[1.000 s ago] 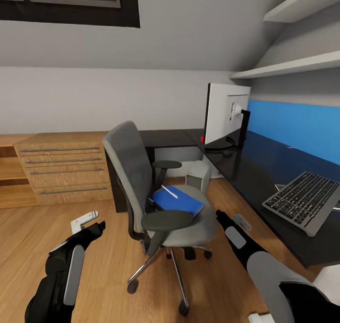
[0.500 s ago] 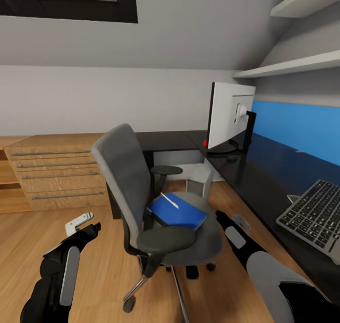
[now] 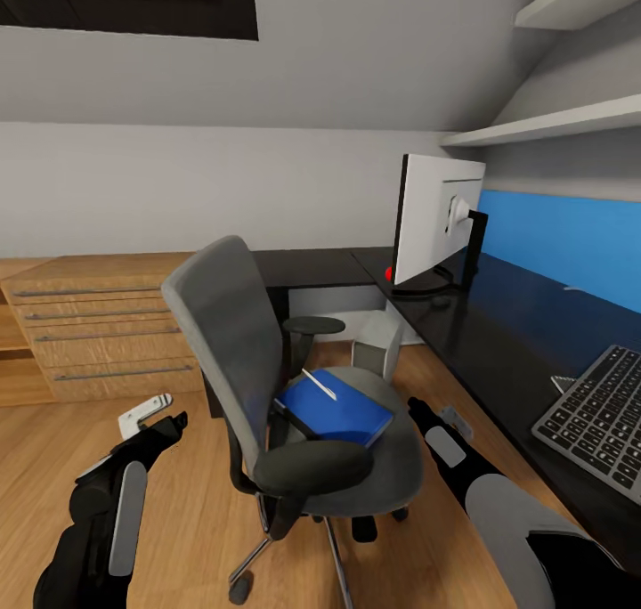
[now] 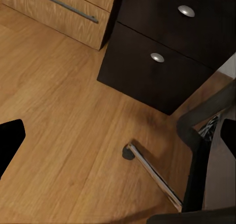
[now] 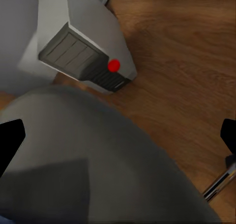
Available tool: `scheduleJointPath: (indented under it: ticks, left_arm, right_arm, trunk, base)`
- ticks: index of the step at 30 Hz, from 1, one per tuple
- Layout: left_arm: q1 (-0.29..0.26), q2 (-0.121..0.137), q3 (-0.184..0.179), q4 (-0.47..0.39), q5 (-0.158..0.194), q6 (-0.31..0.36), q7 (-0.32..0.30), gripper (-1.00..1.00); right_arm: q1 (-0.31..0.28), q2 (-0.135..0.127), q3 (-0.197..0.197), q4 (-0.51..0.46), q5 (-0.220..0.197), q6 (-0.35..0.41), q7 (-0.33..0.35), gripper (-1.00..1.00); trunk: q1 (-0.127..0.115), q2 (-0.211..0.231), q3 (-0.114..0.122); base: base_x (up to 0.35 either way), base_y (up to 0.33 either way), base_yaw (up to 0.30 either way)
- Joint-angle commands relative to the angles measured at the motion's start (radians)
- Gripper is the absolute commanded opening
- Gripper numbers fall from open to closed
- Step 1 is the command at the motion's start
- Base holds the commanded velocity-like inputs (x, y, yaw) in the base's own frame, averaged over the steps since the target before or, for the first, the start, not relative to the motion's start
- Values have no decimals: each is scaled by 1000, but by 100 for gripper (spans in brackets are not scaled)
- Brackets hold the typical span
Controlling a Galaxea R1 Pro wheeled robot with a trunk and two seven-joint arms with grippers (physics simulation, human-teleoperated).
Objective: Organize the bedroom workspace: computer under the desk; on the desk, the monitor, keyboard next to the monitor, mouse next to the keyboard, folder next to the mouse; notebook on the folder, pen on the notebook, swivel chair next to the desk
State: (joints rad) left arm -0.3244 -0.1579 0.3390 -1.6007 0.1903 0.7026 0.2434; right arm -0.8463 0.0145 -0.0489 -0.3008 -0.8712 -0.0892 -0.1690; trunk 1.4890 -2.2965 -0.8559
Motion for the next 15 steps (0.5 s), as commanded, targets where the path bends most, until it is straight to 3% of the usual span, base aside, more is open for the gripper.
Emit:
scheduleJointPath:
  ticks: [1, 5, 15]
  left_arm:
    - [-1, -1, 0, -7, 11, 4, 8, 100]
    - [-1, 0, 5, -12, 14, 4, 8, 100]
    - [-1, 0, 8, -13, 50, 3, 8, 100]
  right_arm:
    - [0, 0, -6, -1, -19, 13, -1, 100]
    - [0, -6, -5, -1, -61, 49, 0, 100]
    - [0, -10, -5, -2, -72, 57, 0, 100]
  trunk:
    - [0, 0, -1]
    - [0, 0, -1]
    - [38, -70, -32]
  base:
    - [2, 0, 0]
    - [0, 0, 0]
    - [0, 0, 0]
